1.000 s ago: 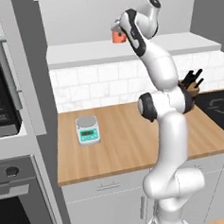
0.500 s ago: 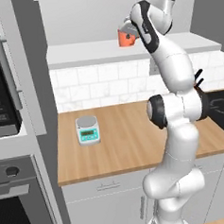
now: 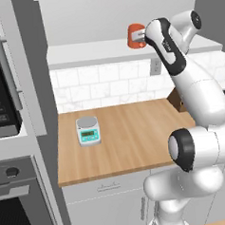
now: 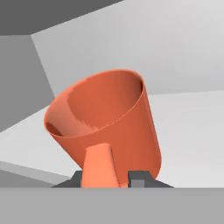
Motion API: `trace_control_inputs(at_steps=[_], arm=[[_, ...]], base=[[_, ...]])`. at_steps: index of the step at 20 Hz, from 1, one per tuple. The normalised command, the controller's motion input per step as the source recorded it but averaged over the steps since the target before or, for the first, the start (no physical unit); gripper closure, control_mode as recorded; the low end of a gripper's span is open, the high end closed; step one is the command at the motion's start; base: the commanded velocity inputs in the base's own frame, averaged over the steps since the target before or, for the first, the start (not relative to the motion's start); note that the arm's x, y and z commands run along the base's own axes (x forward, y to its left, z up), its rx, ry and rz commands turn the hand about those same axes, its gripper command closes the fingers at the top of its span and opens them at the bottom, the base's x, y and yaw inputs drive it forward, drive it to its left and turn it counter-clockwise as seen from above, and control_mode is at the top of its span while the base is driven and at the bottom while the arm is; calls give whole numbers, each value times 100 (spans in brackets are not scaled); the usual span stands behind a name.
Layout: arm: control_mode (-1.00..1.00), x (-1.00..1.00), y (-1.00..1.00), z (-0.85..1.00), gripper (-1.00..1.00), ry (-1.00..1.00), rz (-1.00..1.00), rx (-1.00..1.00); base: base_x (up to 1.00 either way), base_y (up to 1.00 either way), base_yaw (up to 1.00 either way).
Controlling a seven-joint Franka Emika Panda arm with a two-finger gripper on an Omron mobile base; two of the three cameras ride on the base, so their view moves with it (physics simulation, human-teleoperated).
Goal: Gather all objects into one cabinet and sort the glasses and bowls to opposite sides.
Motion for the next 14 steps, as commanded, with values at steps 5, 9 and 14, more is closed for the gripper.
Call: trace_control_inputs(at_steps=[5,9,14], arm=[[-100,-100,0,16,100,-39,0,2],[-100,-100,0,58,100,-14,0,10],[-100,-100,-4,30,100,-2,0,15]], base=[[0,0,0],[0,0,0],[0,0,0]])
